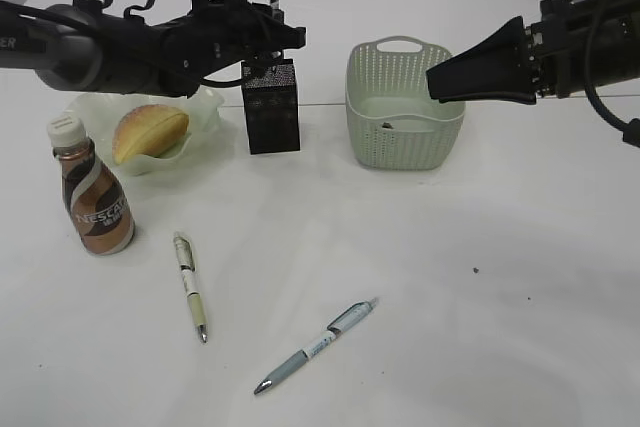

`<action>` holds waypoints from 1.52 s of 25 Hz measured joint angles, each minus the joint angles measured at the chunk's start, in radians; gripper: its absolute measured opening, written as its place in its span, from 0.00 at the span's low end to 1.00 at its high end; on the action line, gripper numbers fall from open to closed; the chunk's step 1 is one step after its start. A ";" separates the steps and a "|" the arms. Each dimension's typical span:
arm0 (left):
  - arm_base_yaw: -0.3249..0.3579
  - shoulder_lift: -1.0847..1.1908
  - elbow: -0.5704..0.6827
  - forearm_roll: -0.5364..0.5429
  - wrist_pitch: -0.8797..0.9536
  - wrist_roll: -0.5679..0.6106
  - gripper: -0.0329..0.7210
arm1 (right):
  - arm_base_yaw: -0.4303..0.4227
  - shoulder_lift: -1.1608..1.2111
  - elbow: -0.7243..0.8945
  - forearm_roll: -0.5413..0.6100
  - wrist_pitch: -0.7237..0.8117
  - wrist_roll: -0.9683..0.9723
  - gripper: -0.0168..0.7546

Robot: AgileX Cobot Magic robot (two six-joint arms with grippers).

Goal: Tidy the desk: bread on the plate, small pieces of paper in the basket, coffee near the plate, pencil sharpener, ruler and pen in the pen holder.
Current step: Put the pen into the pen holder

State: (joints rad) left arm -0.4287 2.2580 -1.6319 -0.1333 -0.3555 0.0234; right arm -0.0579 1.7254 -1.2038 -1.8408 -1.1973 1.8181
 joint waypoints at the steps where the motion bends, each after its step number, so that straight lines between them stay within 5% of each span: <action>1: 0.002 0.003 0.000 0.000 -0.002 0.000 0.14 | 0.000 0.000 0.000 0.000 0.000 0.000 0.36; 25: 0.008 0.042 0.000 0.000 -0.006 0.000 0.17 | 0.000 0.000 0.000 0.000 0.000 0.000 0.36; 33: 0.008 0.044 0.000 0.000 -0.006 0.000 0.42 | 0.000 0.000 0.000 0.000 0.000 0.000 0.36; 38: 0.008 0.044 0.000 -0.002 -0.006 0.000 0.46 | 0.000 0.000 0.000 0.000 0.000 0.000 0.36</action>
State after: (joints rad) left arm -0.4211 2.3019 -1.6319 -0.1353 -0.3613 0.0234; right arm -0.0579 1.7254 -1.2038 -1.8408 -1.1973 1.8181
